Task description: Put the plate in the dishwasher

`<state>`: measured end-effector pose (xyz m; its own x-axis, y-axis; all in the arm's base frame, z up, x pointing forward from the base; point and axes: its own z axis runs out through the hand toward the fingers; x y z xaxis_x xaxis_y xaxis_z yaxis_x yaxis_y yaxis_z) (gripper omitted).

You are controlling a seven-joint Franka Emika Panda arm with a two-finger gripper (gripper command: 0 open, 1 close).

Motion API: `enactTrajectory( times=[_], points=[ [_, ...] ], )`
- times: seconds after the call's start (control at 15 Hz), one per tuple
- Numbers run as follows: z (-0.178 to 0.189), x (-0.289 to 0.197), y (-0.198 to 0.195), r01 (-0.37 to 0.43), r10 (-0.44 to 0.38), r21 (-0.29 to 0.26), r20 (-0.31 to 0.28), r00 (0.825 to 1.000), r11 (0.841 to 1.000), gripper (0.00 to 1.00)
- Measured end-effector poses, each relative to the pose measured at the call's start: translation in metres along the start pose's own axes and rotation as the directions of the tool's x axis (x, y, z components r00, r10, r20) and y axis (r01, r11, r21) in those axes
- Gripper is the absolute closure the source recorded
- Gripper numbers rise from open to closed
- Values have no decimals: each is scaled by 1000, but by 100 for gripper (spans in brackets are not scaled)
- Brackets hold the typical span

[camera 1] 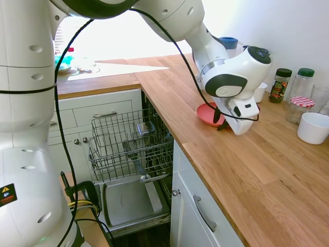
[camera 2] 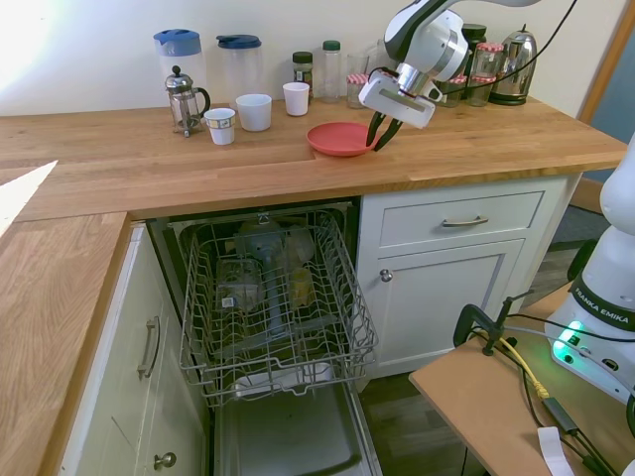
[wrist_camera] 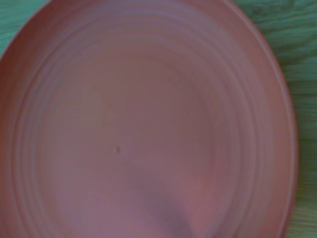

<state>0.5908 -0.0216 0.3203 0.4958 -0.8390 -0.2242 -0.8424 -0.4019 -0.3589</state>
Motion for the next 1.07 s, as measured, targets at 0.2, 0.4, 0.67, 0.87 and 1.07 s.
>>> enactTrajectory(
  times=[0.2,0.4,0.67,0.87,1.07],
  points=[
    [-1,0,-1,-3,3,6,-3,1000,1000,100],
    [-5,-3,-5,5,-5,16,-9,1000,1000,100],
    [-28,-31,-29,86,-84,22,-59,995,996,100],
    [-59,-96,-66,173,-172,-8,-142,975,985,100],
    [-87,-169,-95,247,-256,-64,-214,943,967,100]
  ],
)
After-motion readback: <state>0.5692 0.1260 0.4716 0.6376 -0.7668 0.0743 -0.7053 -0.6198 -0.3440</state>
